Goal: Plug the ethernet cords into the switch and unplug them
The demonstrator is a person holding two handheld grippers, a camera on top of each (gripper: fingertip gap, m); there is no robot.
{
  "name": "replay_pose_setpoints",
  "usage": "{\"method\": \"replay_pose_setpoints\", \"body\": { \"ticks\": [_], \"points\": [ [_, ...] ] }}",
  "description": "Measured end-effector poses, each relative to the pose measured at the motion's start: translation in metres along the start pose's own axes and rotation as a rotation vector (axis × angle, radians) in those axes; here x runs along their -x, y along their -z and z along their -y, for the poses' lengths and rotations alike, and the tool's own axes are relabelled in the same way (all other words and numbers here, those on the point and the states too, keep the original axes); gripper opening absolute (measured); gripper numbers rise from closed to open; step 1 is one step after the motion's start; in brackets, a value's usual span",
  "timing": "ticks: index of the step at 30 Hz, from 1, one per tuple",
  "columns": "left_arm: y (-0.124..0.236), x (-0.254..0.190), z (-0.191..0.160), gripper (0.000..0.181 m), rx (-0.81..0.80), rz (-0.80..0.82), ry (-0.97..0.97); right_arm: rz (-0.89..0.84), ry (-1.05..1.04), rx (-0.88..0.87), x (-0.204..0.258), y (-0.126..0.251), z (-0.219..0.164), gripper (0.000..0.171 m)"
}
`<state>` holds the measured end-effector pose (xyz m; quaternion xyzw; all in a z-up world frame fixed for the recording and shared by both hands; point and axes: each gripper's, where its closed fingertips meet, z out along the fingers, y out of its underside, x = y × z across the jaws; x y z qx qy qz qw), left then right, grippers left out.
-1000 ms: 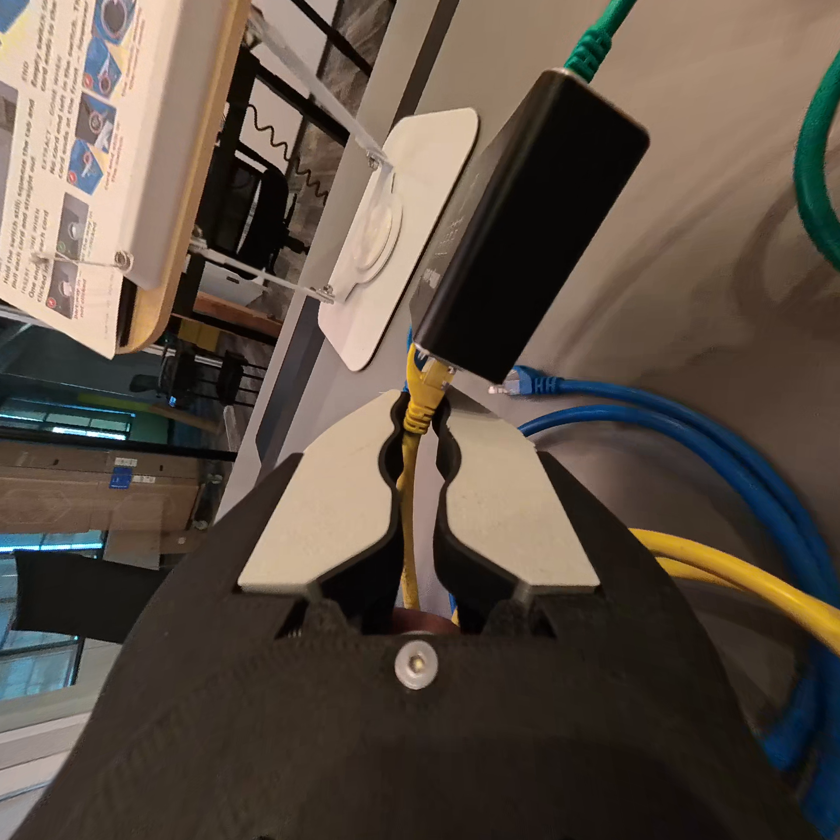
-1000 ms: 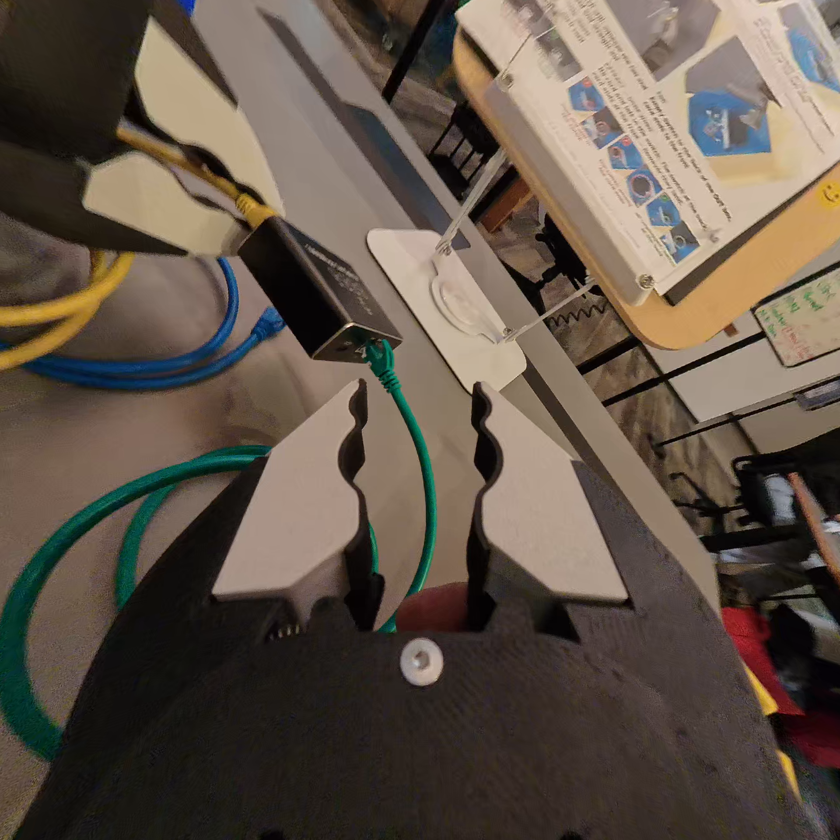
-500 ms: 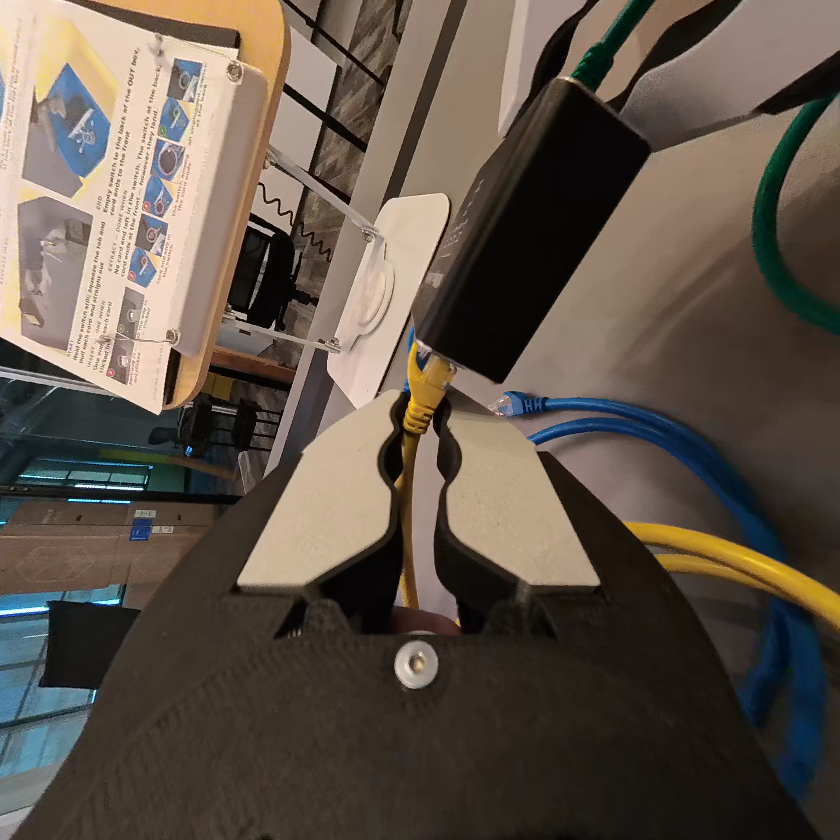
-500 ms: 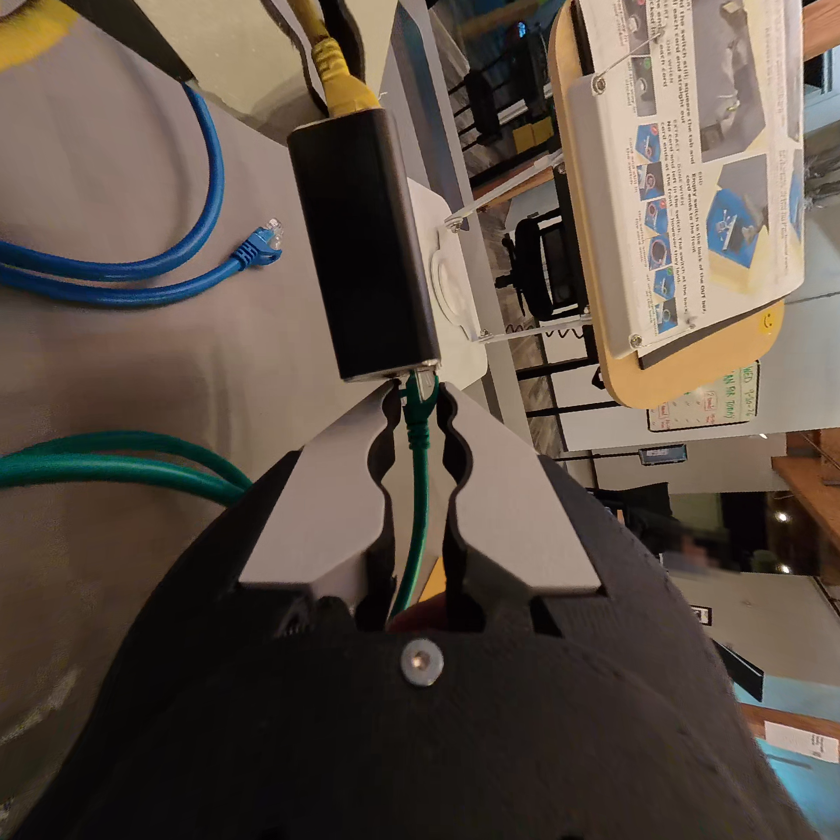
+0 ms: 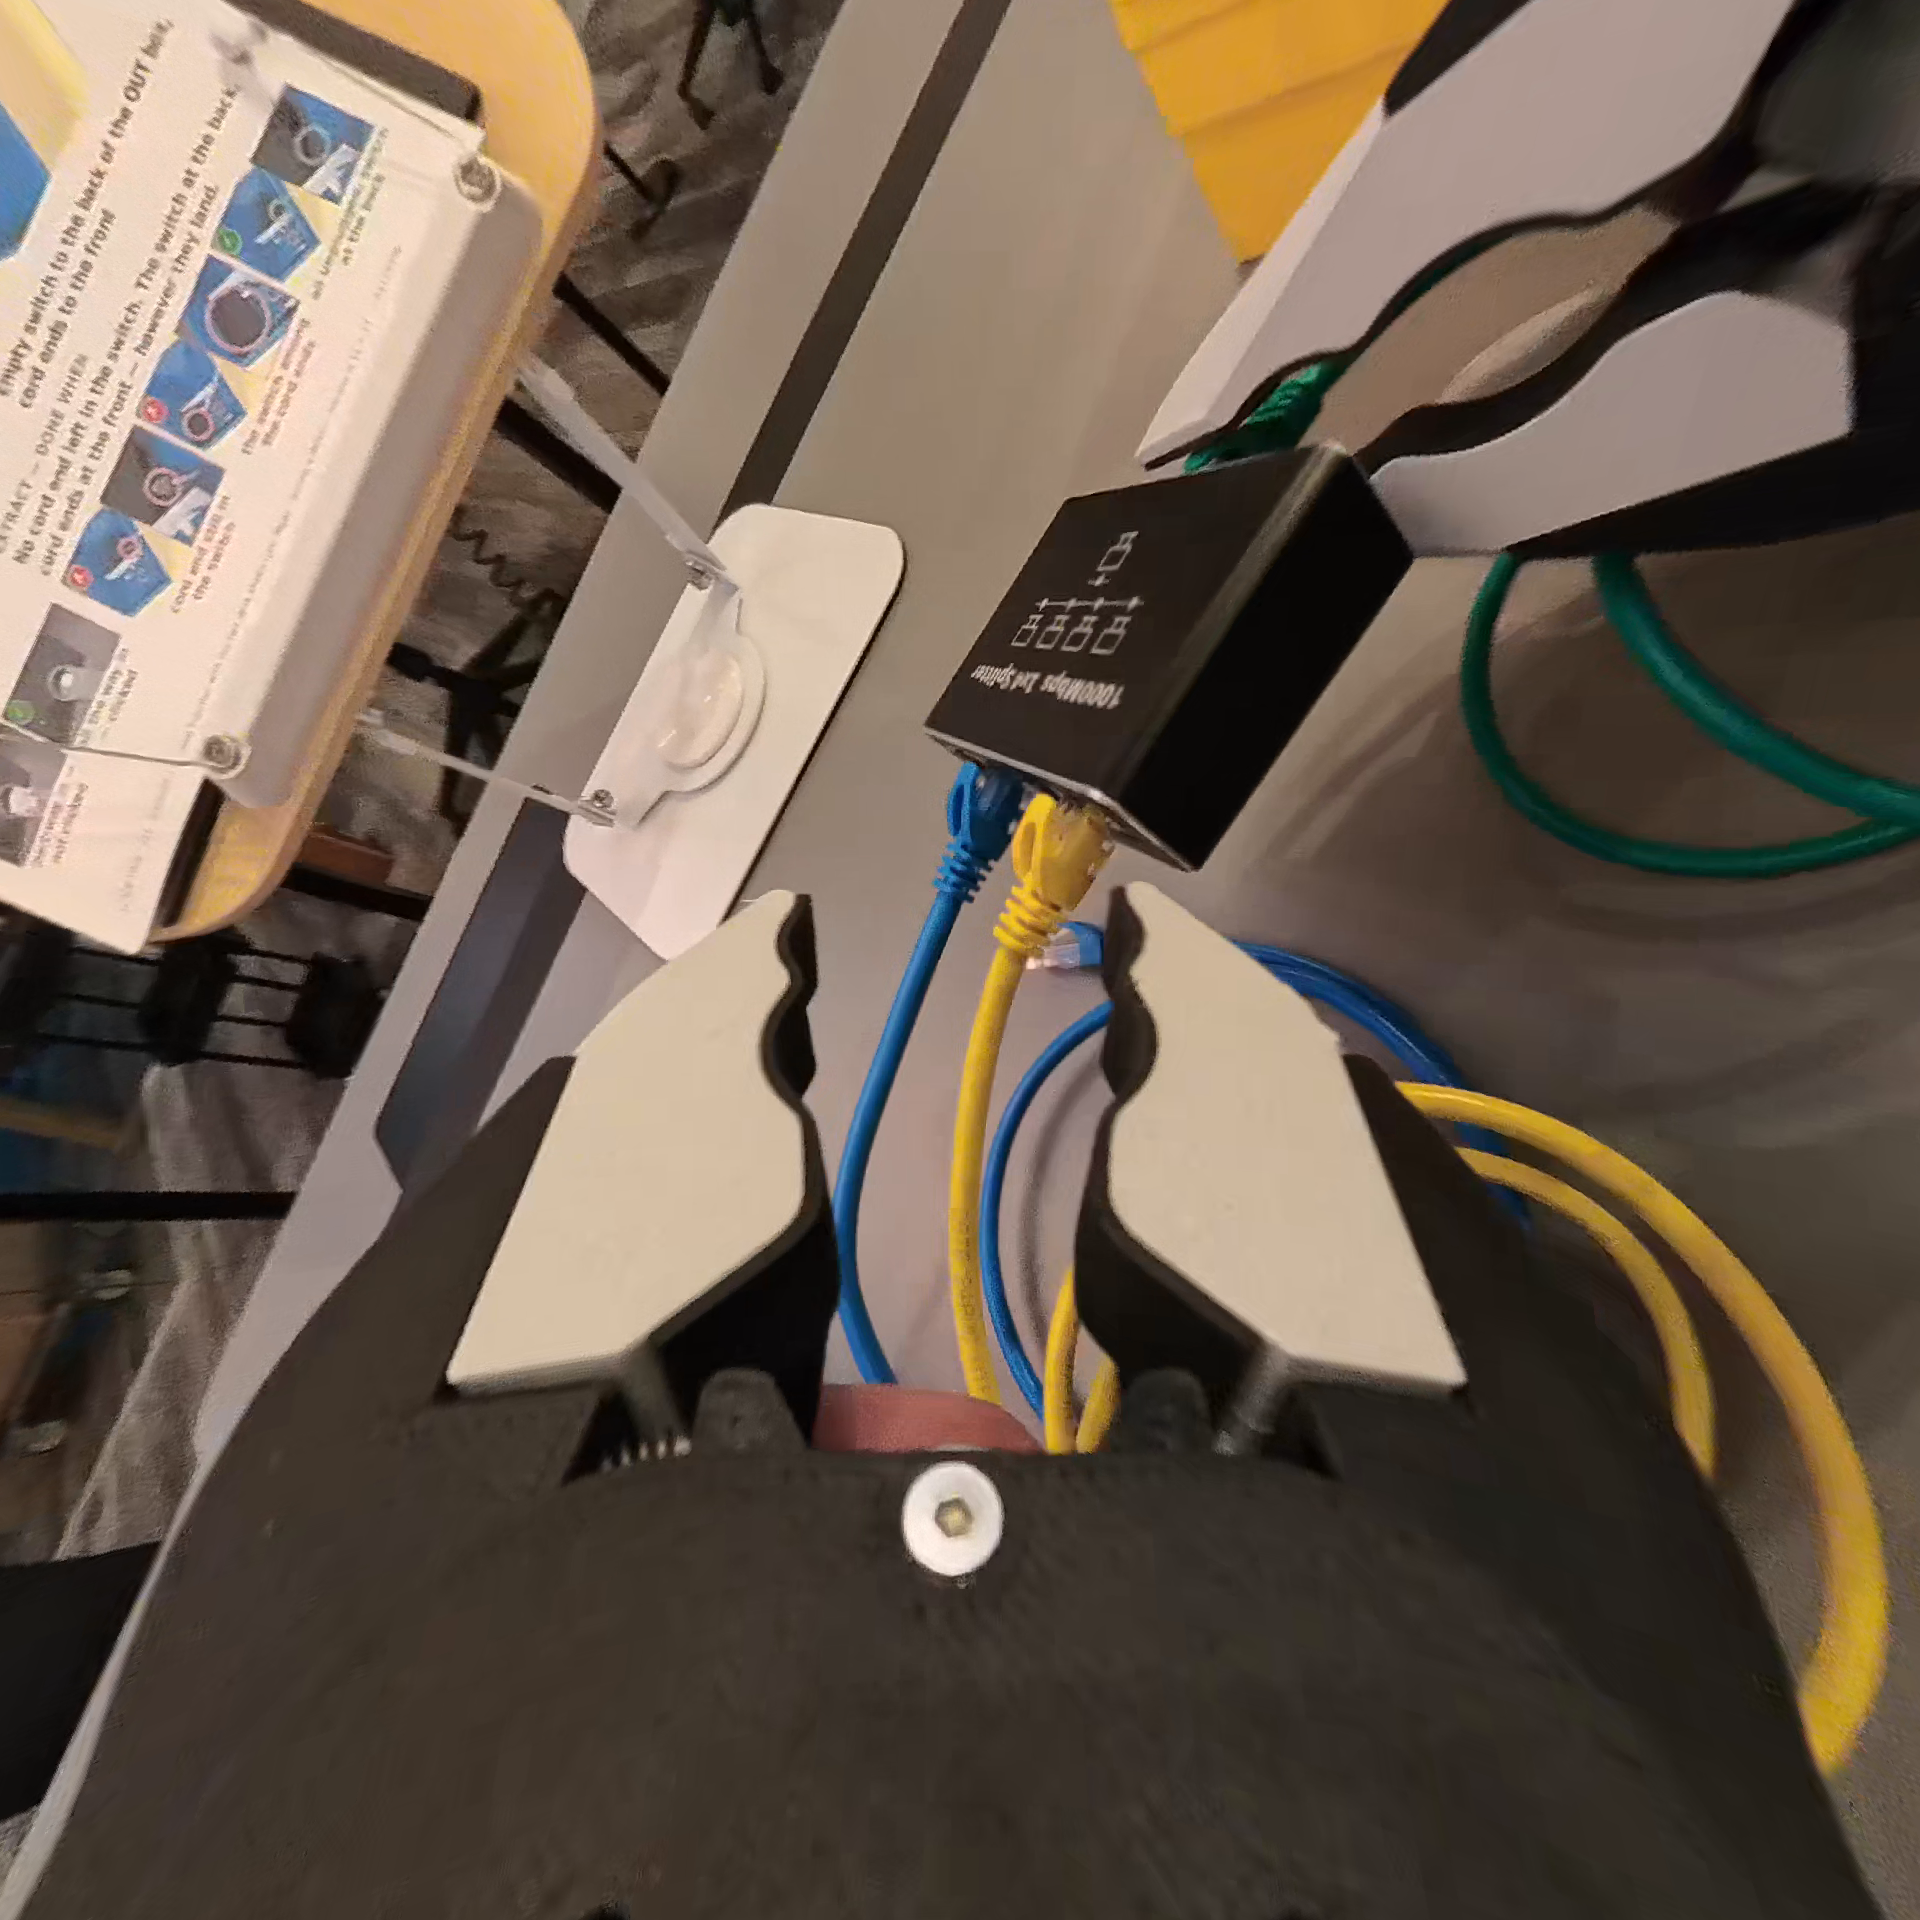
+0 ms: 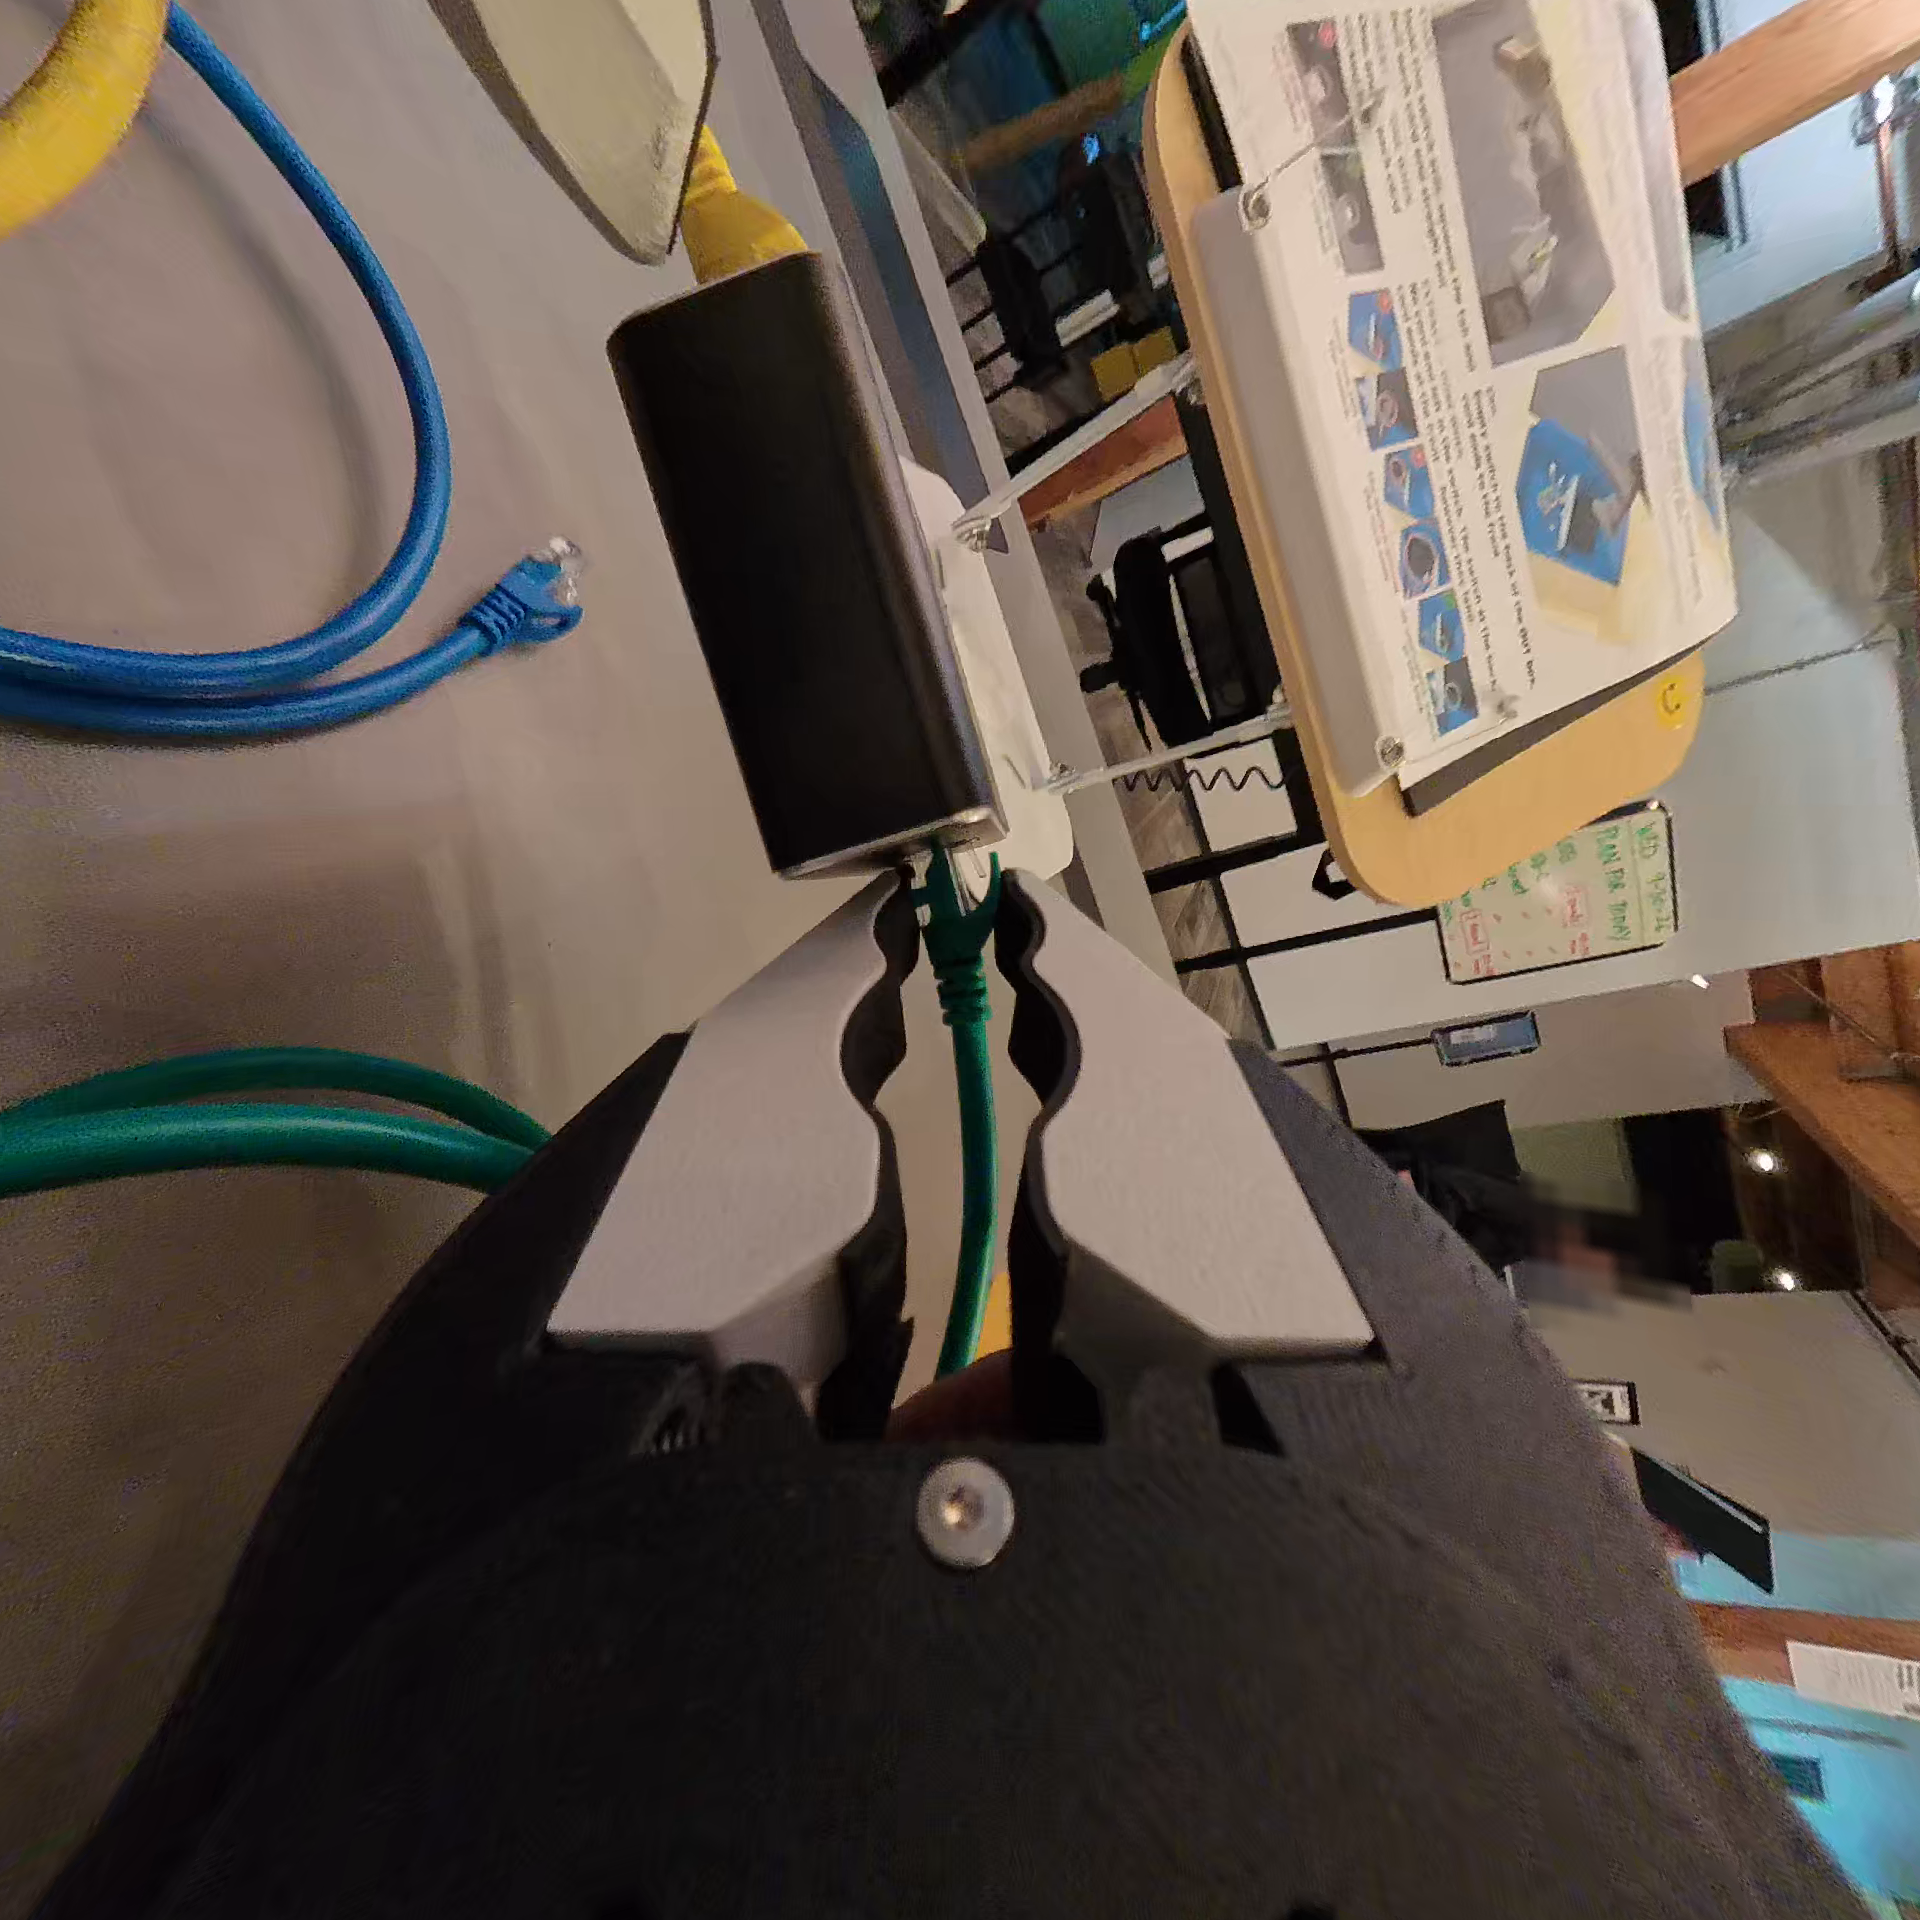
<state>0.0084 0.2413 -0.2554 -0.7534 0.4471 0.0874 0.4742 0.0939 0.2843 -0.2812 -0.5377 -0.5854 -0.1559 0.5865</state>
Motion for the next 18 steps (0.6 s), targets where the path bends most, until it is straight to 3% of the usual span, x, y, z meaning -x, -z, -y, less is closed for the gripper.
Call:
{"method": "replay_pose_setpoints", "body": {
  "ticks": [6, 14, 18],
  "points": [
    [0.022, -0.009, 0.015, 0.099, -0.014, -0.223, 0.145, -0.035, 0.07, -0.086, -0.002, 0.009, 0.017, 0.012],
    [0.02, -0.022, 0.015, 0.118, 0.016, -0.383, 0.073, -0.04, 0.162, -0.178, 0.005, 0.017, 0.042, 0.012],
    [0.011, -0.036, 0.014, 0.122, 0.084, -0.493, -0.075, -0.043, 0.206, -0.2, 0.009, 0.019, 0.052, 0.012]
  ]
}}
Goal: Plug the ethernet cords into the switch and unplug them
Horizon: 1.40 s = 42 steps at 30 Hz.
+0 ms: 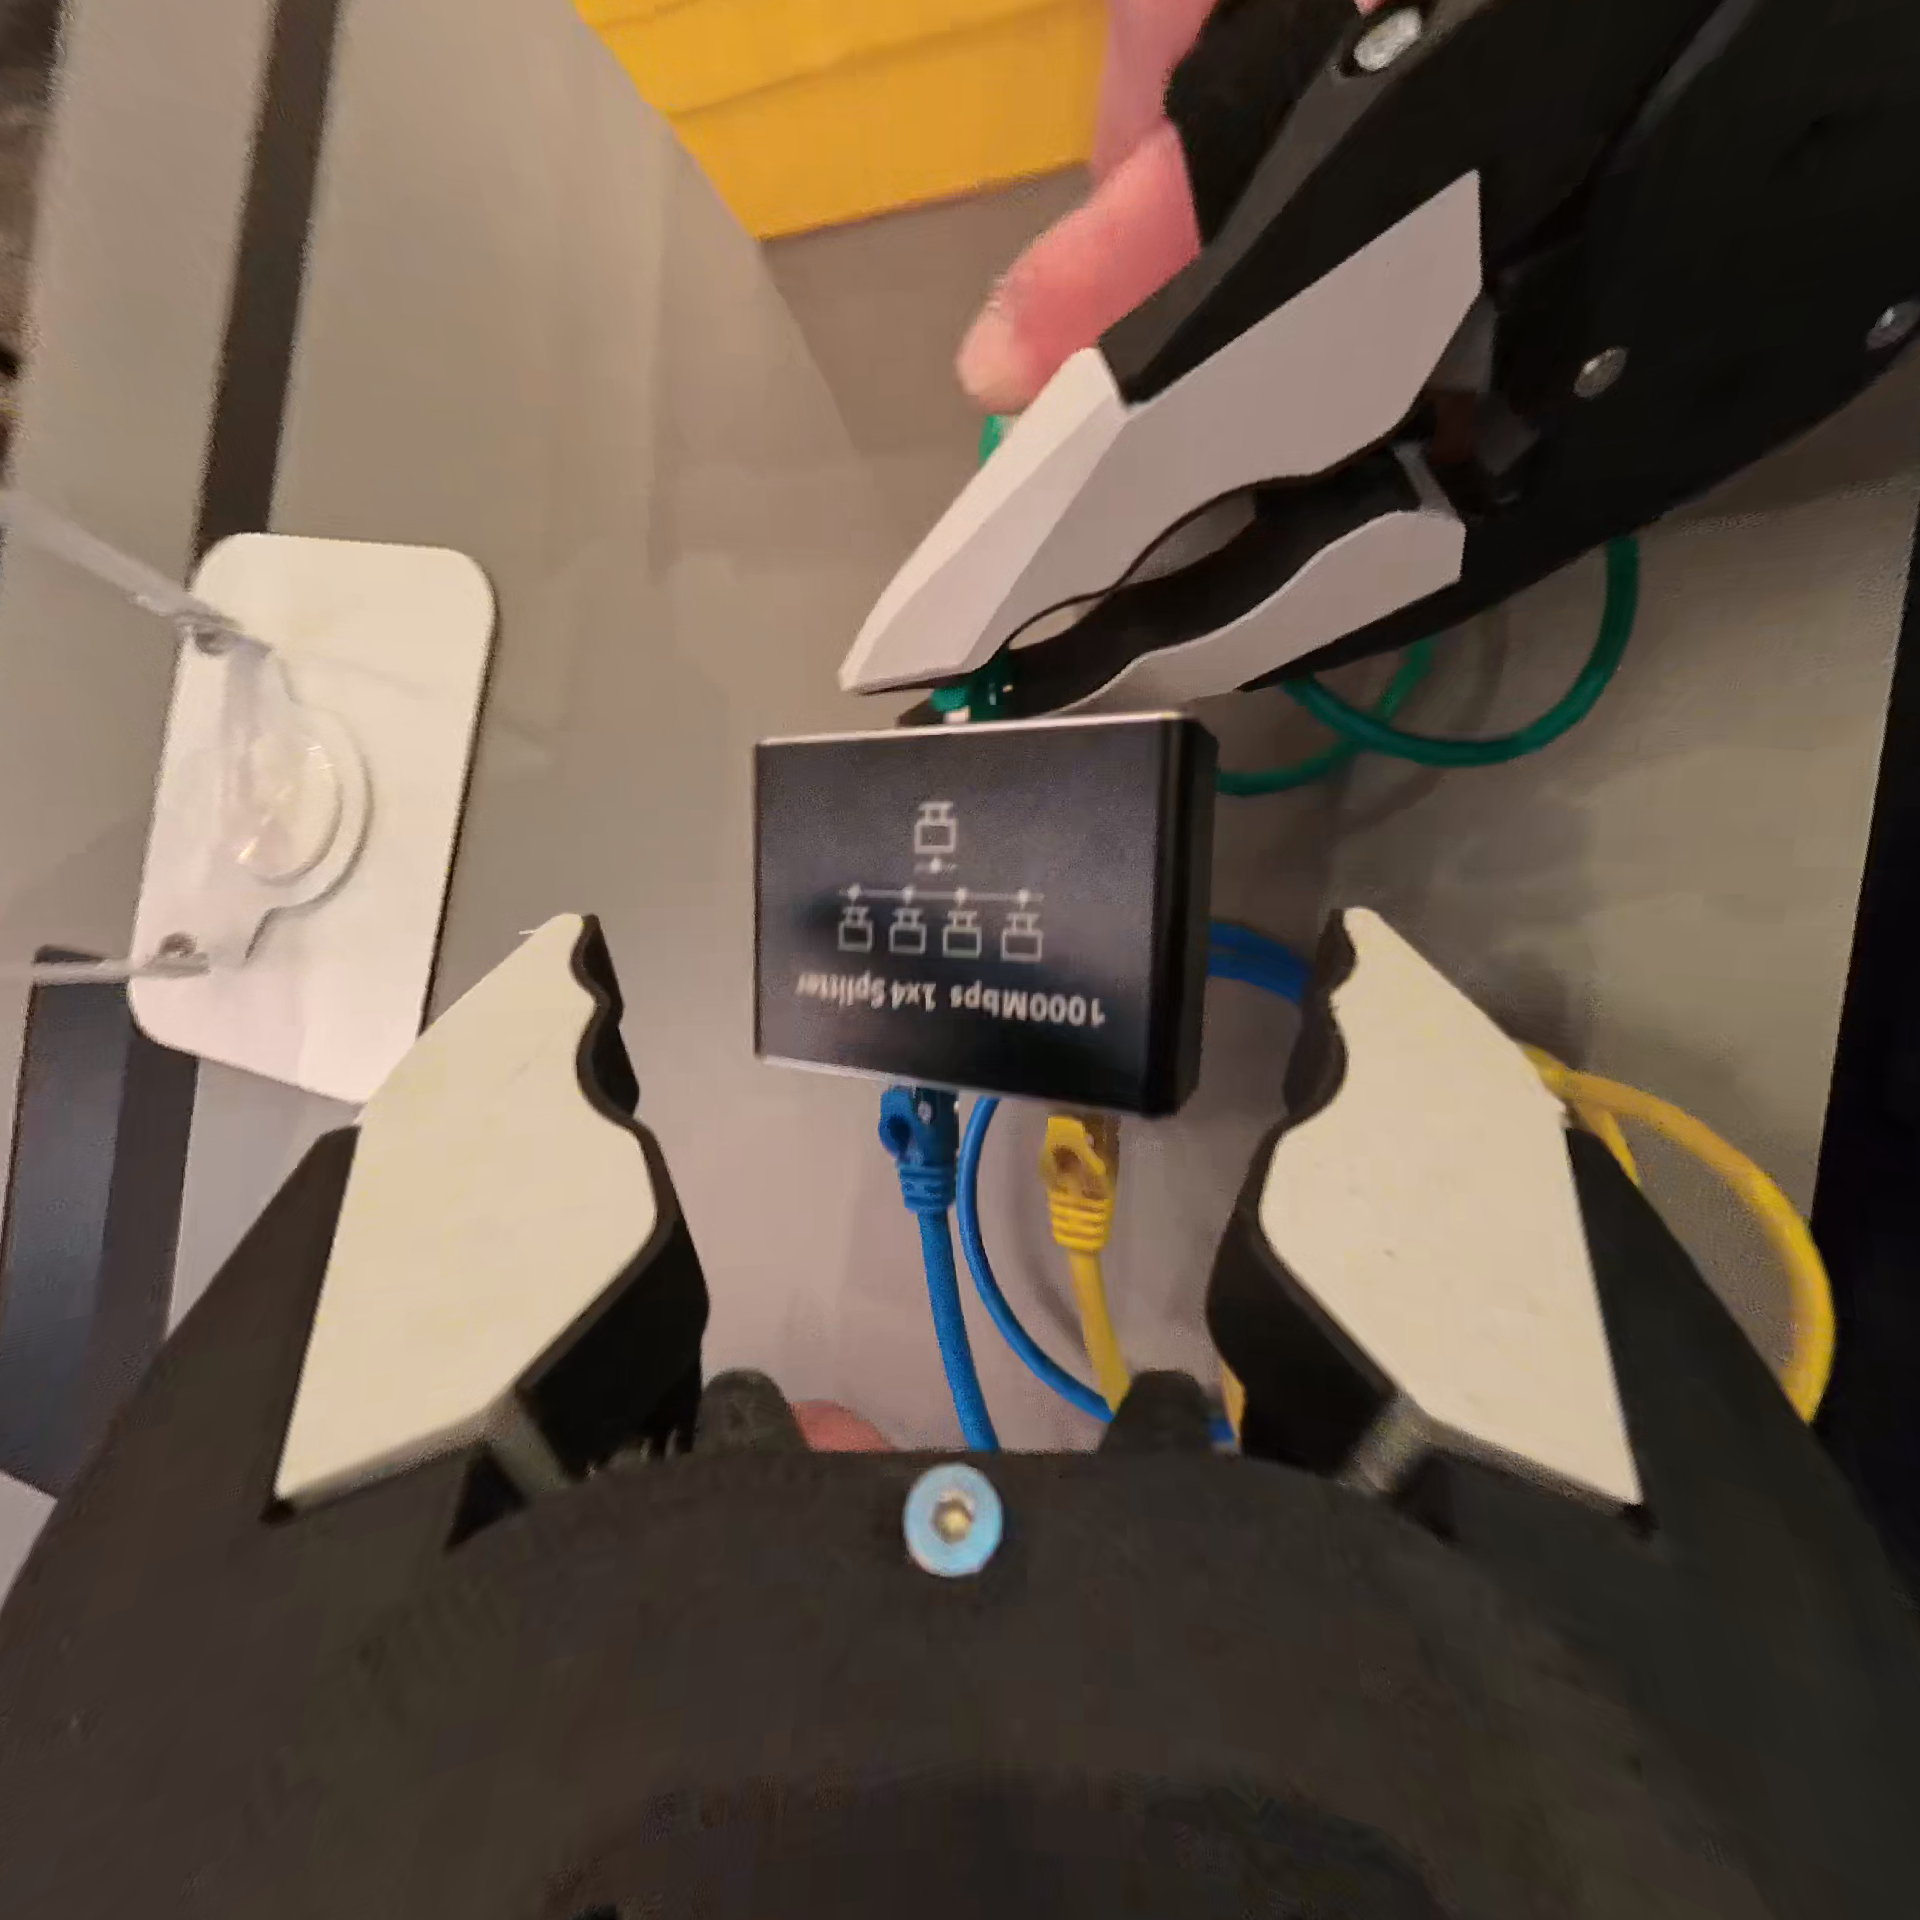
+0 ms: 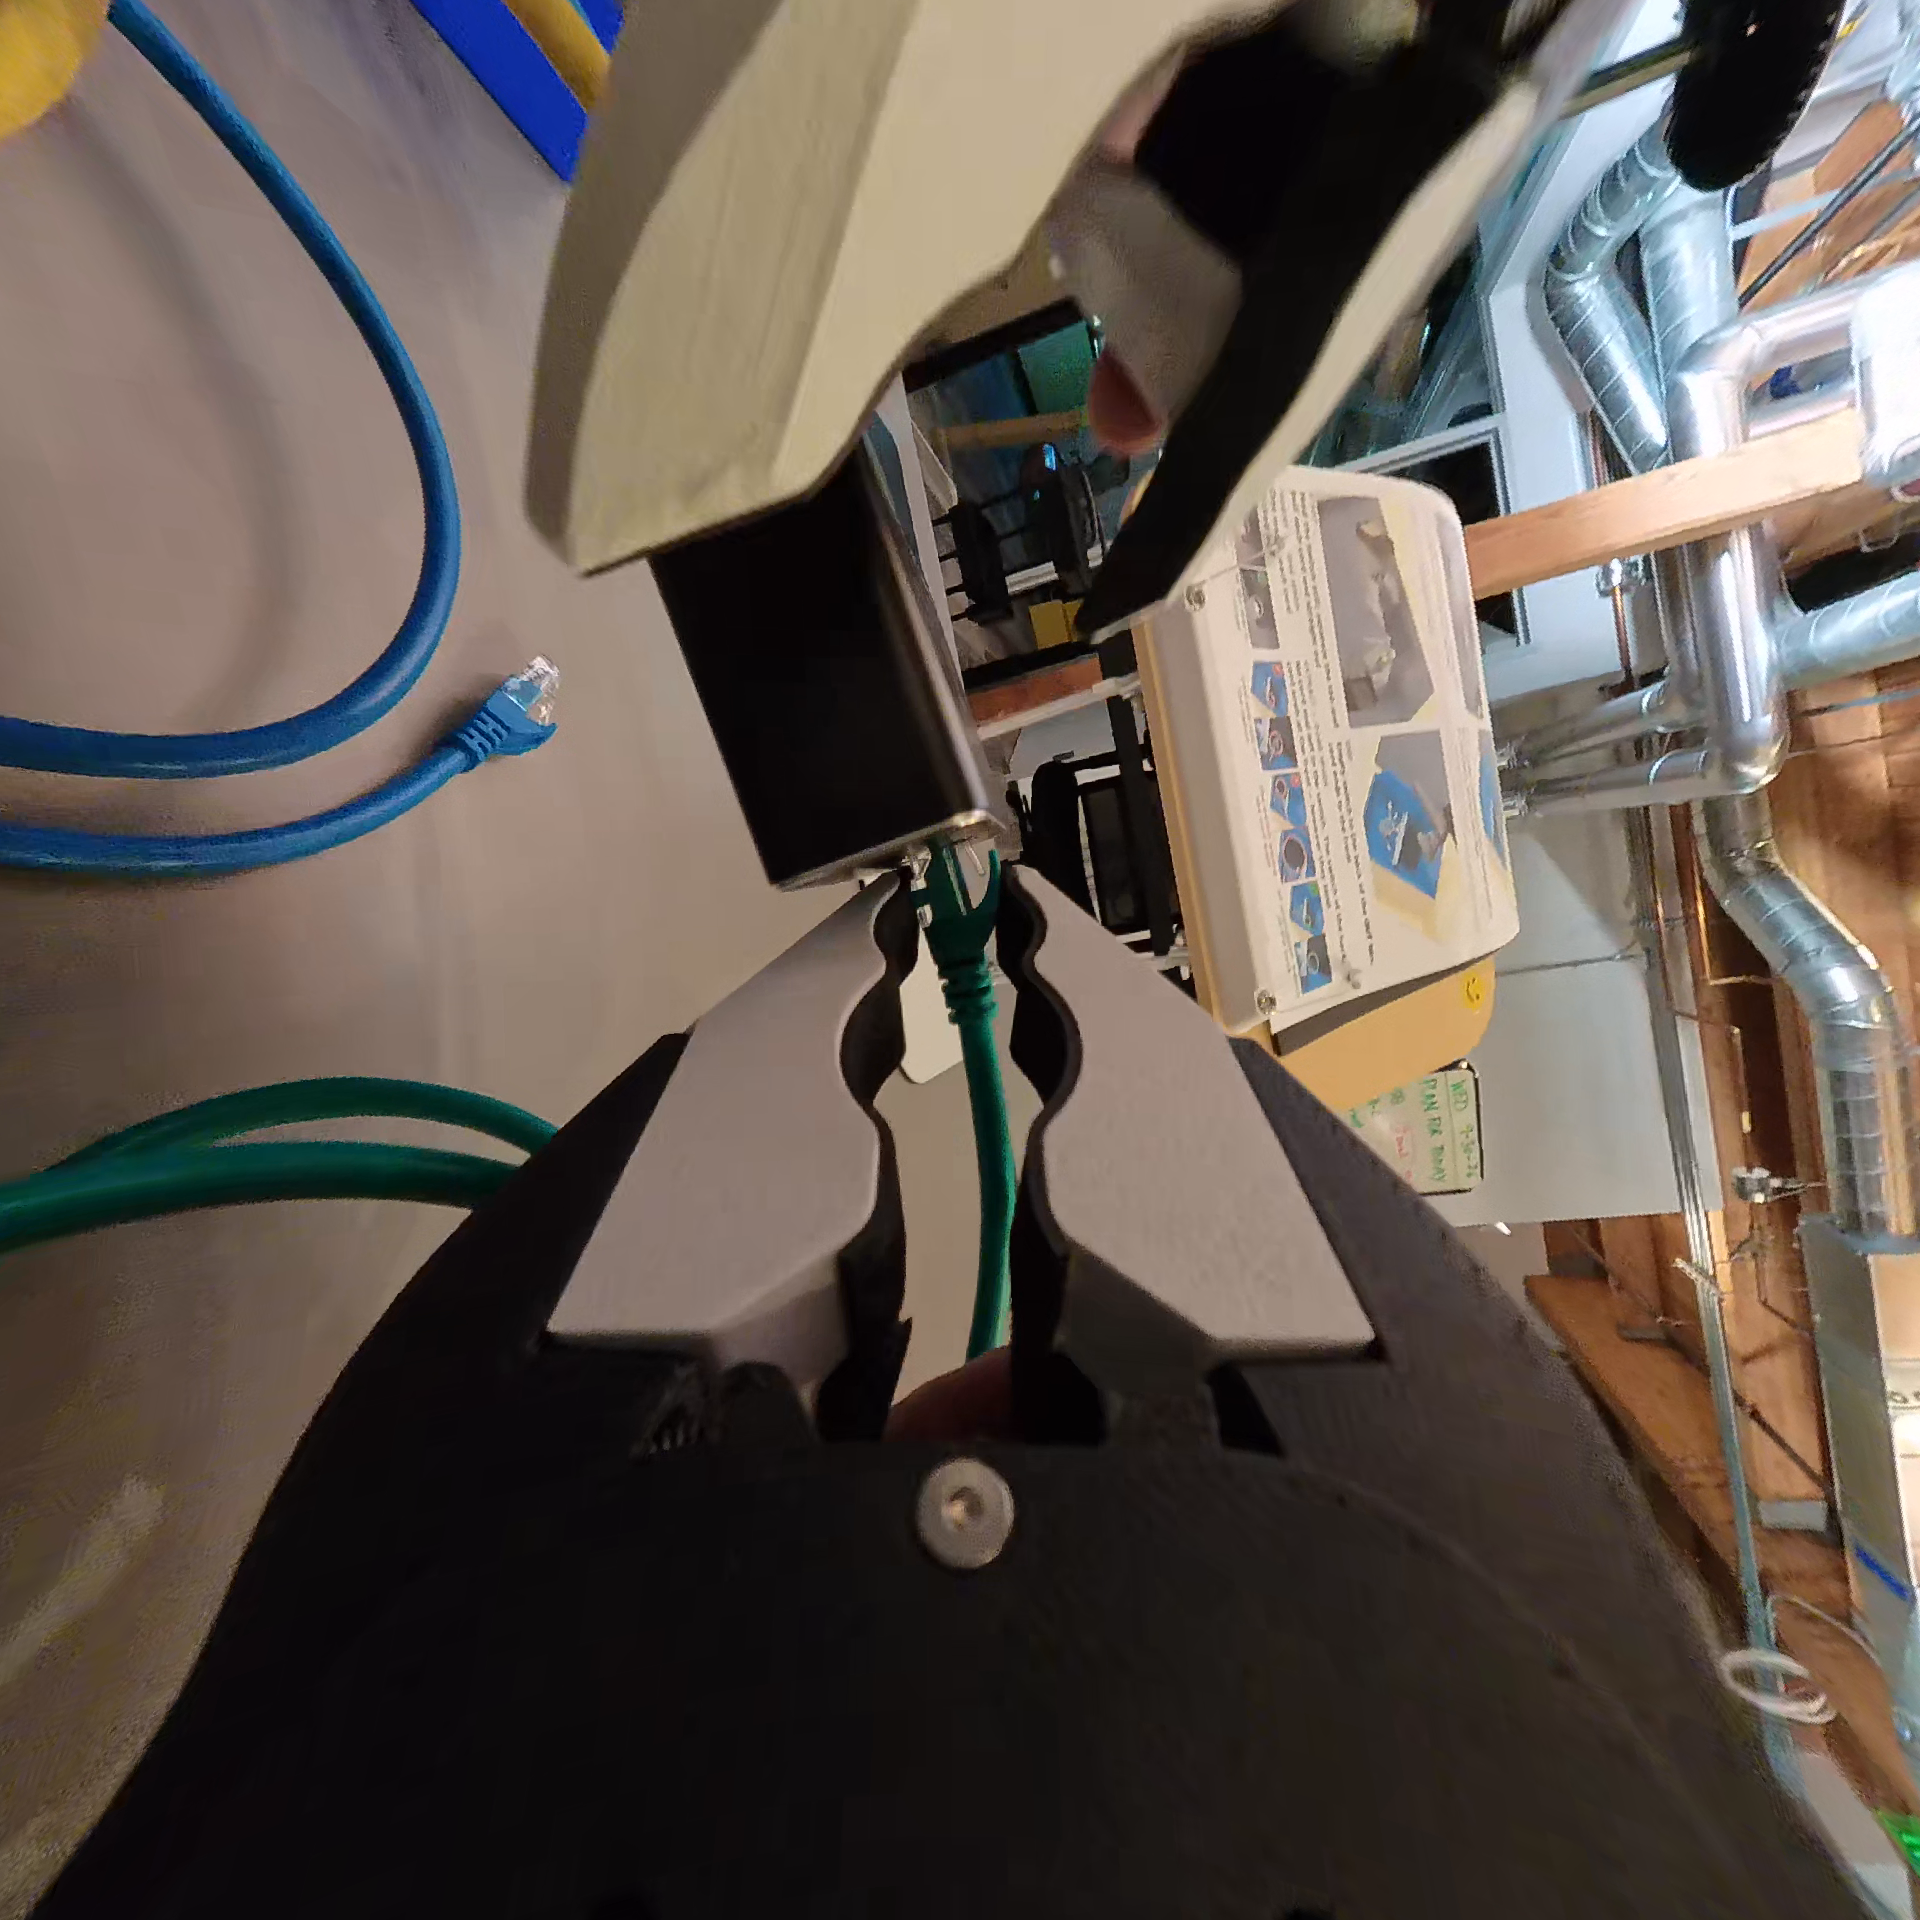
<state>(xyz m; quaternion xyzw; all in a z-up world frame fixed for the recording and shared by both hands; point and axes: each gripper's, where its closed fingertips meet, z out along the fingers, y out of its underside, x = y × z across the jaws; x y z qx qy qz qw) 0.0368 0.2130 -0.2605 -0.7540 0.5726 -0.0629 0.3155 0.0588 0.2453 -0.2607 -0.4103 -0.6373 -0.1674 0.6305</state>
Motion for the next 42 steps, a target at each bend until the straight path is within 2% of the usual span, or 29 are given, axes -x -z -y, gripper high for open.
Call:
{"method": "replay_pose_setpoints", "body": {
  "ticks": [3, 5, 13, 27, 30, 34, 40, 42],
  "points": [
    [-0.014, -0.007, -0.004, 0.126, 0.082, -0.074, -0.07, -0.005, 0.037, -0.02, 0.001, 0.001, 0.009, 0.012],
    [-0.021, -0.014, -0.009, 0.115, 0.127, -0.153, -0.098, -0.011, 0.055, -0.032, 0.001, 0.002, 0.014, 0.012],
    [-0.038, -0.02, -0.018, 0.111, 0.157, -0.253, -0.092, 0.018, 0.062, -0.019, 0.013, -0.001, 0.008, 0.012],
    [-0.049, -0.016, -0.025, 0.11, 0.178, -0.249, -0.074, 0.057, 0.014, -0.007, 0.024, -0.007, 0.0, 0.012],
    [-0.051, -0.01, -0.032, 0.11, 0.196, -0.207, -0.081, 0.092, -0.031, -0.001, 0.022, -0.006, -0.004, 0.02],
    [-0.048, -0.005, -0.038, 0.11, 0.189, -0.184, -0.07, 0.202, -0.197, -0.015, 0.025, -0.002, -0.005, 0.023],
    [-0.044, 0.0, -0.042, 0.109, 0.218, -0.093, -0.186, 0.398, -0.668, -0.105, 0.02, 0.006, 0.008, 0.007],
    [-0.043, 0.001, -0.044, 0.109, 0.226, -0.075, -0.221, 0.465, -0.766, -0.118, 0.019, 0.008, 0.009, 0.006]
  ]
}}
